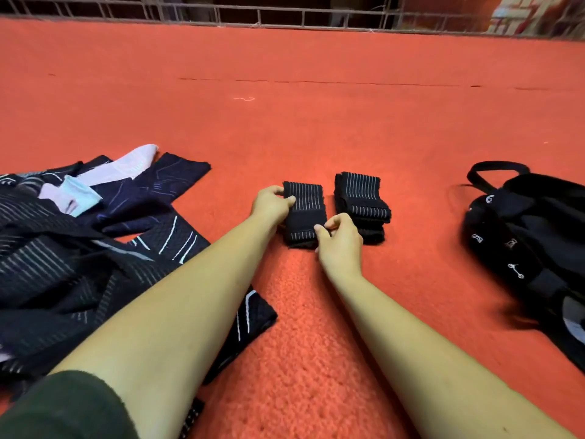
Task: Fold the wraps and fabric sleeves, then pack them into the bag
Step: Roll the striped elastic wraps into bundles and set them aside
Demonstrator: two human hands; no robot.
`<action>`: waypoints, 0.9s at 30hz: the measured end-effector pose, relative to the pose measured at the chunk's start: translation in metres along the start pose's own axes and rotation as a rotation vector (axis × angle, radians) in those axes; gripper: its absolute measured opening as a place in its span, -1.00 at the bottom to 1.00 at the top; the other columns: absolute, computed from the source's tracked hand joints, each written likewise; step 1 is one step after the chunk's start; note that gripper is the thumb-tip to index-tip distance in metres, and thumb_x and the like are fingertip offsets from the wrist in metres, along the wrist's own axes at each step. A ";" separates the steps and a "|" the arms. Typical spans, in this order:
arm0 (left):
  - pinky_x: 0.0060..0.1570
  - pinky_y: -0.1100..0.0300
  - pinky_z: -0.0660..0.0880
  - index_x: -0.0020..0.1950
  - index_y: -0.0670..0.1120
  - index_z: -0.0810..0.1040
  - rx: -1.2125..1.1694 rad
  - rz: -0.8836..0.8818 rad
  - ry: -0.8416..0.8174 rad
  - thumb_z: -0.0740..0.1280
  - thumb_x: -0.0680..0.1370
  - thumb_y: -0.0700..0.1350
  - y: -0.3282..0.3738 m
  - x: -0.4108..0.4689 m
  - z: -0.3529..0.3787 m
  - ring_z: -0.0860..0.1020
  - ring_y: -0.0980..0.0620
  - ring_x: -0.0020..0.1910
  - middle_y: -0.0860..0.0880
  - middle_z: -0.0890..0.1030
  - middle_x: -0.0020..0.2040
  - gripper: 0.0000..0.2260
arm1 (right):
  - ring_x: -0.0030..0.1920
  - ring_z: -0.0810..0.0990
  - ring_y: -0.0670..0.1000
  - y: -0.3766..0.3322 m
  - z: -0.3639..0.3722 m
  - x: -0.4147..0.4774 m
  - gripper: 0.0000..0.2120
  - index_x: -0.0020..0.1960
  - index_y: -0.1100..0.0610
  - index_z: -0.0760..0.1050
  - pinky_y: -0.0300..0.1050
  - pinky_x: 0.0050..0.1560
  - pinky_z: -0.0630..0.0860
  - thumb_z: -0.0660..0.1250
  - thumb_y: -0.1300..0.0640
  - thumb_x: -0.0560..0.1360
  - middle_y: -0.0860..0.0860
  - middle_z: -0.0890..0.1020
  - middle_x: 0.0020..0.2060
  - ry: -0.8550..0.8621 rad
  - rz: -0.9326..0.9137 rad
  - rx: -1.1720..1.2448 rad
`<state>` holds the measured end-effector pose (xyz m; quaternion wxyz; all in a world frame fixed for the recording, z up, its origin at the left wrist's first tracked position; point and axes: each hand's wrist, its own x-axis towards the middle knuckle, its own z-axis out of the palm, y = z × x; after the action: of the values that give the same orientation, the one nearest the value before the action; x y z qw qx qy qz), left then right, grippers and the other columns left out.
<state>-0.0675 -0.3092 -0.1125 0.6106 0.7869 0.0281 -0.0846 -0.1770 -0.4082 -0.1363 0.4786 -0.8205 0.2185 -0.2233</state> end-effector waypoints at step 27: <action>-0.12 0.30 0.47 -0.05 -0.11 0.64 0.623 0.324 -0.105 0.35 0.58 -0.15 0.045 -0.160 -0.214 0.57 0.19 -0.21 0.05 0.67 -0.16 -0.91 | -0.14 0.62 0.11 -0.115 -0.008 -0.115 -0.89 -0.12 0.12 0.52 0.04 -0.03 0.58 0.34 0.30 0.43 0.08 0.61 -0.18 -0.558 -0.031 0.019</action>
<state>-0.1968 -0.1048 0.0090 0.3474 0.9242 -0.1556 -0.0314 -0.2576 -0.2964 -0.0496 0.5245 -0.8490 0.0635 0.0021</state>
